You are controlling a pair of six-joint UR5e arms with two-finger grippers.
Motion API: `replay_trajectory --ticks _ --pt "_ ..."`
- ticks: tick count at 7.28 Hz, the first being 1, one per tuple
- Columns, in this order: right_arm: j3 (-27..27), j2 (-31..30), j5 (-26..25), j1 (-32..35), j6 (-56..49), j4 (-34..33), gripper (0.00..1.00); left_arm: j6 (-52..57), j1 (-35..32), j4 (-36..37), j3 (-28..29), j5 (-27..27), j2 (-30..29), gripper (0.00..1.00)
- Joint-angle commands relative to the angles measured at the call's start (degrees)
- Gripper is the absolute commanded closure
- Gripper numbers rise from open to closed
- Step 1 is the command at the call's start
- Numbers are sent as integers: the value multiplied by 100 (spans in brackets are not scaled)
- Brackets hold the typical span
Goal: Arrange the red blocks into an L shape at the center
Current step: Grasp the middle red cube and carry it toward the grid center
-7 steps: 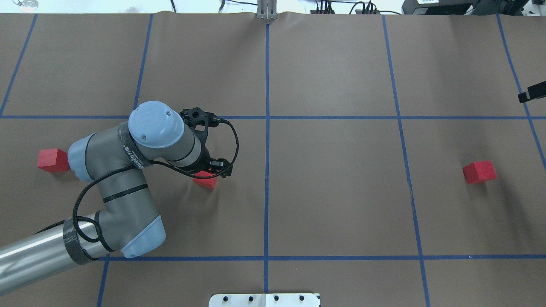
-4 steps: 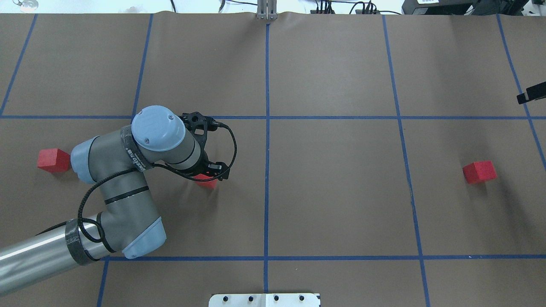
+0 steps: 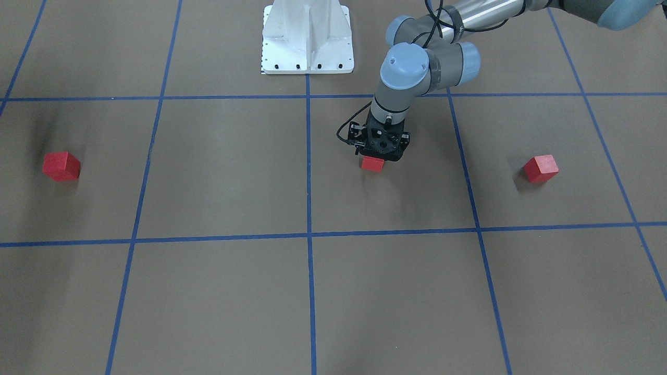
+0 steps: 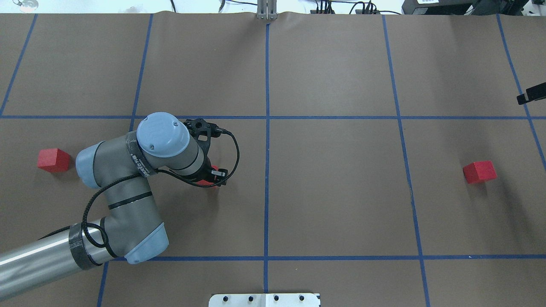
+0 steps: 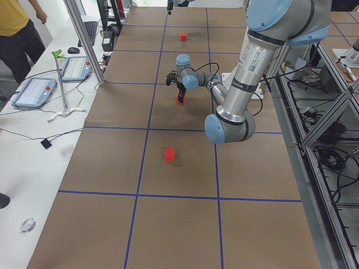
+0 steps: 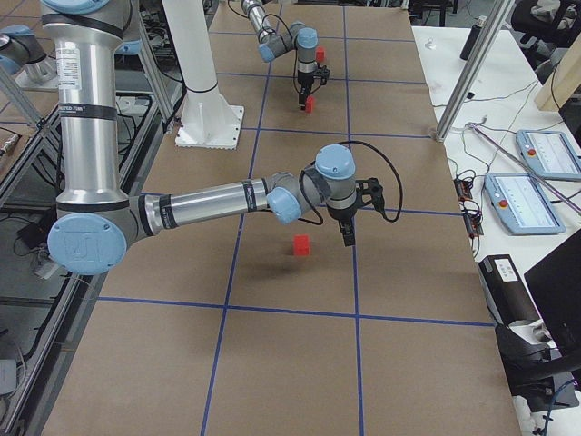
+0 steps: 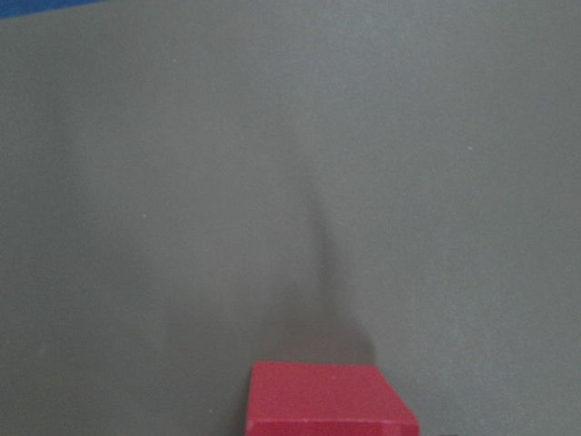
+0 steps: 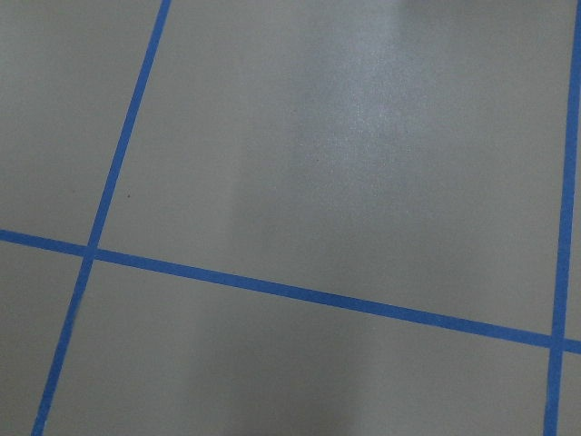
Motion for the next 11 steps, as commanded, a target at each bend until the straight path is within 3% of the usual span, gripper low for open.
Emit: replay_trajectory --ticks 1,2,4,5,8,11 --pt "-2 0 0 -3 -1 0 0 -26 -83 37 -143 -24 -46 84" --pt "-2 0 0 -3 -1 0 0 -35 -232 90 -144 -42 -116 91" --pt "6 -9 0 -3 -1 0 0 -104 -374 1147 -83 -42 -885 92" --pt "-2 0 0 6 -1 0 0 -392 -374 1249 92 -42 -1160 91" --pt "-2 0 0 -3 7 0 0 -465 -374 1067 1522 -42 -2249 91" --pt "-2 0 -9 -3 16 0 0 -474 -365 469 2272 -33 -2445 90"
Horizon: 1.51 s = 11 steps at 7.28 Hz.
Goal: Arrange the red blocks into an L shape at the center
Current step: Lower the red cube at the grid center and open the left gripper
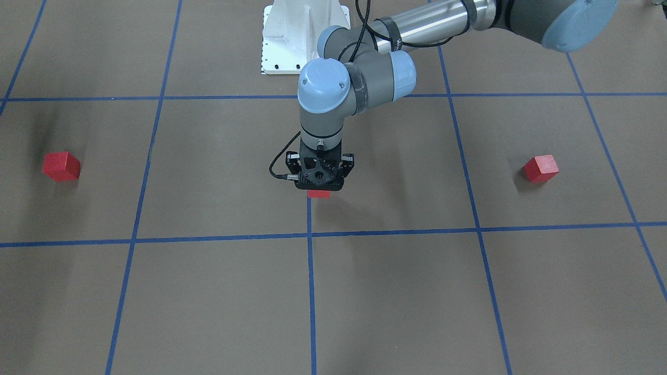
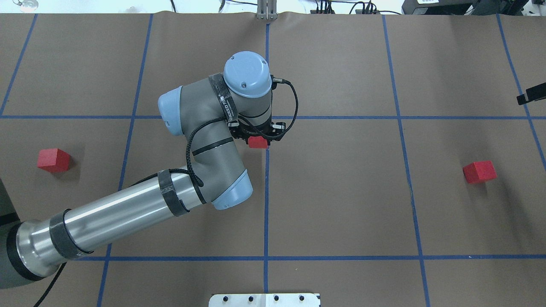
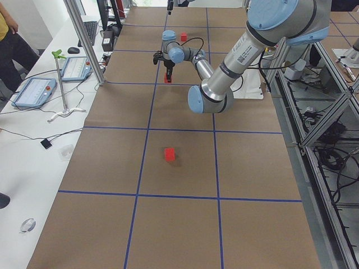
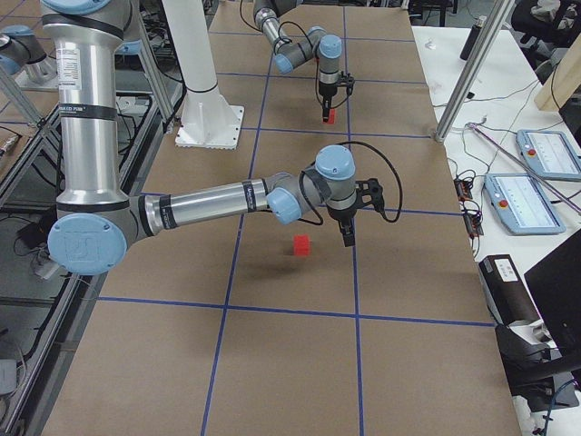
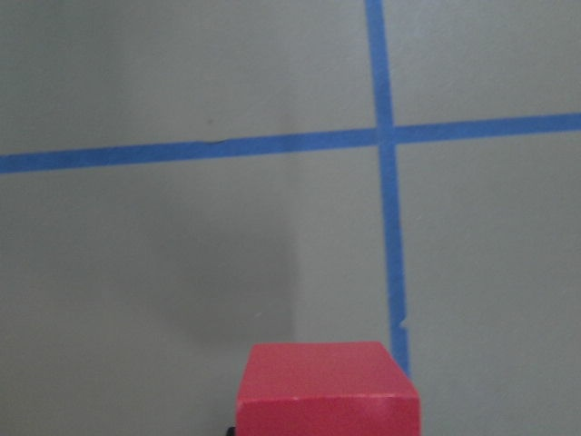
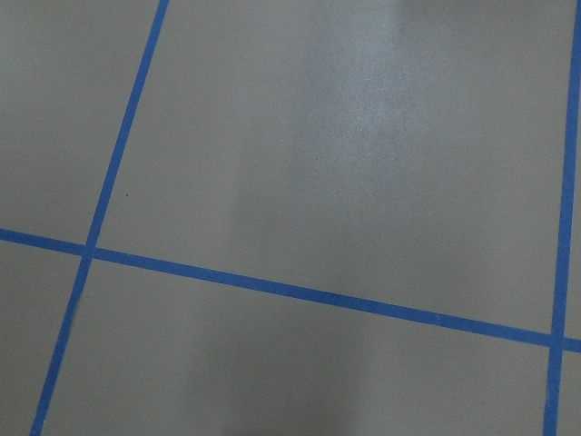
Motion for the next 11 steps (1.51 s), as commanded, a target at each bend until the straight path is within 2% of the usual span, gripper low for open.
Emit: replay_trajectory --ticks 1,3,5,6,7,8,9,10,11 --pt "0 2 -3 0 7 0 0 -3 10 -206 257 1 -67 88" --pt "0 -6 -12 0 7 0 0 15 19 -215 397 1 -67 69" --pt "0 -6 -12 0 7 0 0 6 80 -206 406 1 -137 63" --pt "0 -6 -12 0 7 0 0 -20 116 -206 406 10 -146 51" --pt "0 -6 -12 0 7 0 0 -12 116 -215 415 10 -146 43" --pt "0 -6 -12 0 7 0 0 -3 116 -215 441 10 -146 40" --pt "0 -6 -12 0 7 0 0 -3 125 -215 450 10 -146 27" --pt "0 -6 -12 0 7 0 0 6 159 -206 450 19 -146 9" --pt "0 -6 -12 0 7 0 0 15 169 -215 441 19 -146 1"
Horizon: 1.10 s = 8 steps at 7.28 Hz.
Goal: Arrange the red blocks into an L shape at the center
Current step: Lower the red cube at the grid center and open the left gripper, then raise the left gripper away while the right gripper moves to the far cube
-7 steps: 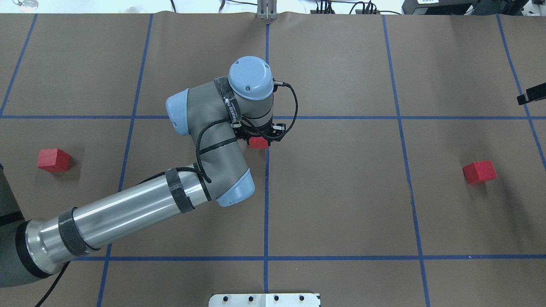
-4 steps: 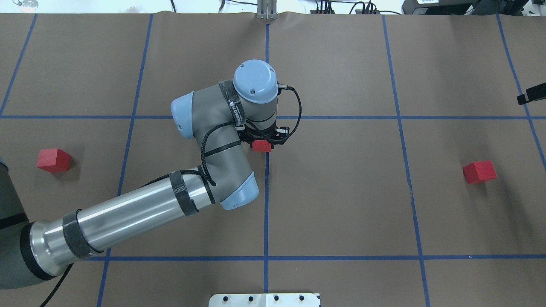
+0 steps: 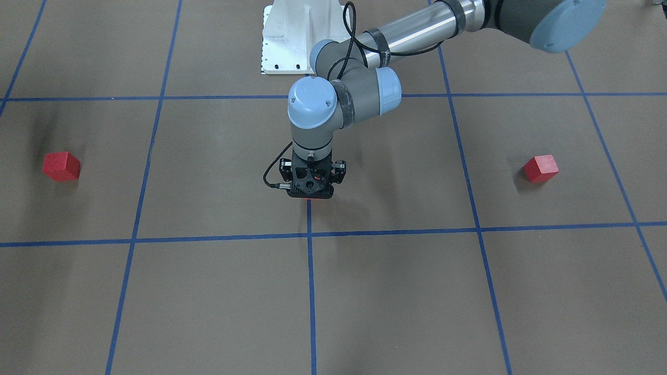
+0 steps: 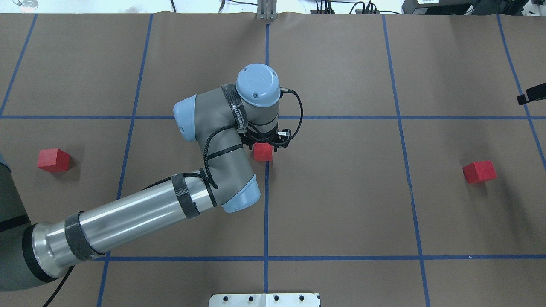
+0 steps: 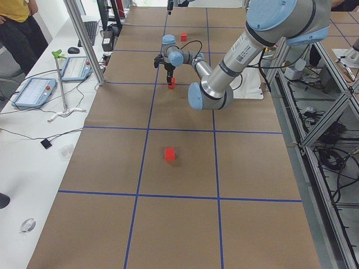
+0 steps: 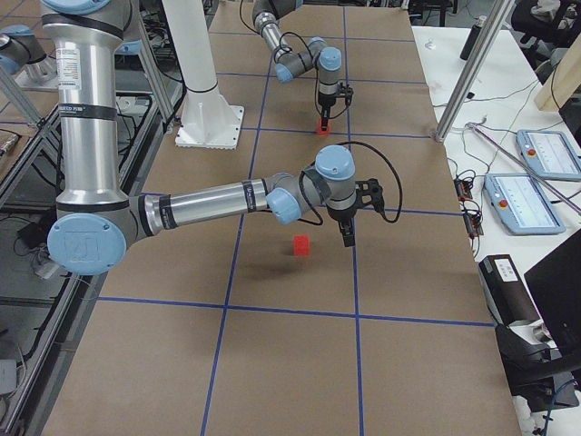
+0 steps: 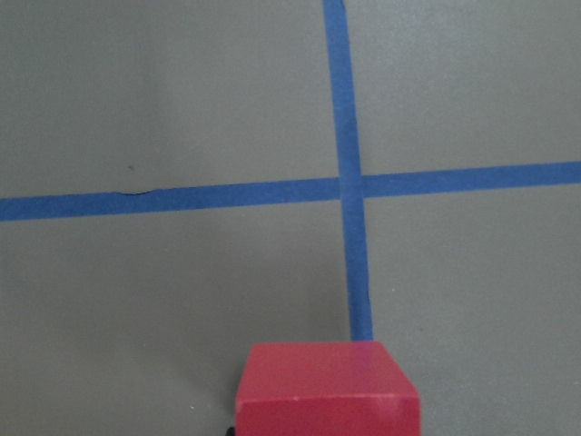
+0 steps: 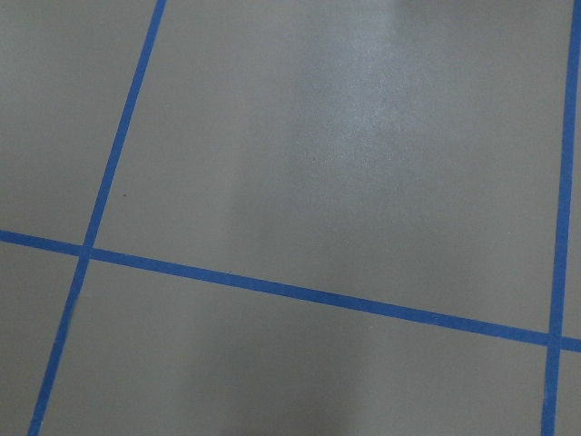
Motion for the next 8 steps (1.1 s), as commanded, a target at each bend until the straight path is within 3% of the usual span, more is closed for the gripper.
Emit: replay_trajectory --ticks 1,3,4,6,7,8 --pt "0 0 9 0 0 0 0 54 11 -91 -21 3 -9 0" --pt "9 0 9 9 -9 0 0 54 -94 4 -344 -40 -9 0" --pt "9 -9 9 9 -9 0 0 80 -199 431 -677 -49 -1 0" --pt "105 -271 9 9 17 183 0 780 -445 1398 -1912 -268 182 0" --pt "123 -490 9 0 183 489 0 1271 -611 1672 -2720 -304 706 0" --pt "219 -814 0 -130 611 997 0 1955 -996 1753 -3354 -757 1338 0"
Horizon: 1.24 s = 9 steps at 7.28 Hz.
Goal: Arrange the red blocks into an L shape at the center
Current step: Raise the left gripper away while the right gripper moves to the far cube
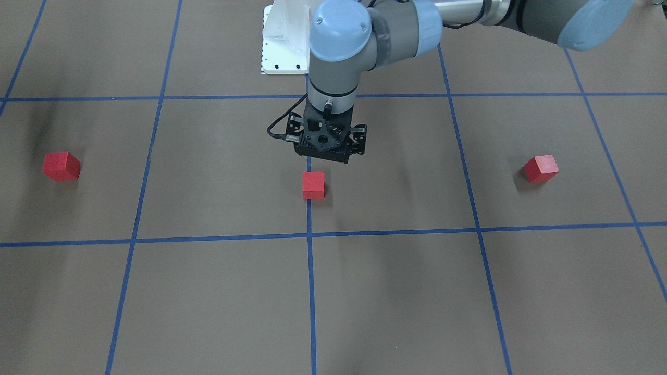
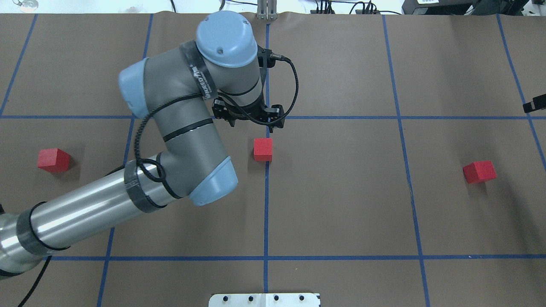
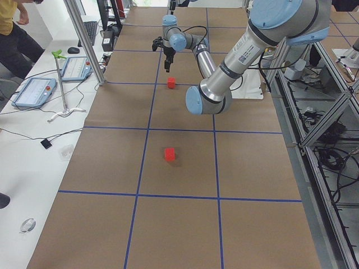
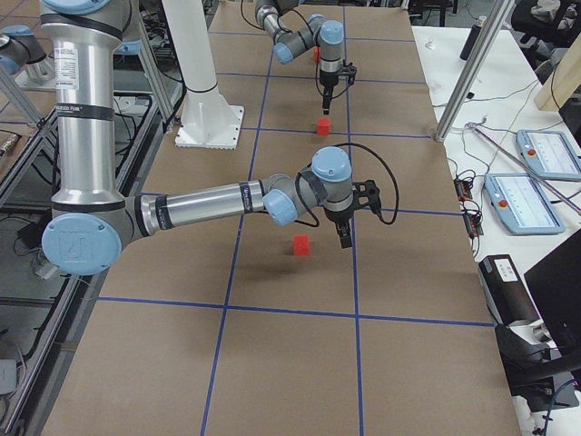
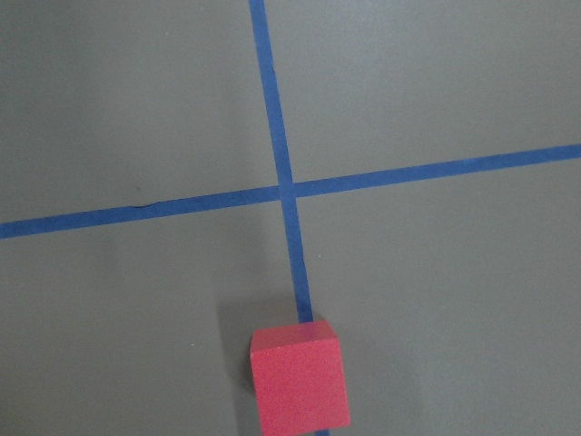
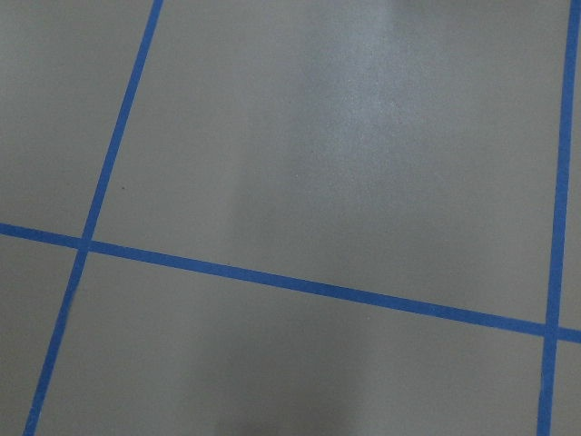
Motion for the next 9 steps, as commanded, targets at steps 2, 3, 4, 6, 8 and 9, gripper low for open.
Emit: replay_trajectory --ticks 2,3,4,6,8,9 --pt "607 -1245 -313 -675 1181 1252 0 1632 -999 233 -1546 -878 1612 0" --pt "749 -1389 -664 -1096 1646 1281 0 1636 -1062 233 -1583 -878 1676 0" --pt "751 -1355 -1442 -1814 2294 1299 0 1636 -1062 224 -1584 -887 1677 0" --pt "489 -1259 -2055 -2681 2890 1903 0 1636 -1054 233 -1636 -878 1677 0" --pt "-55 -664 -1838 -2683 2488 1836 0 1601 -1045 224 -1628 -870 1686 0" --pt "-197 -574 -1479 -2683 2399 1809 0 1566 -1019 224 -1628 -852 1694 0"
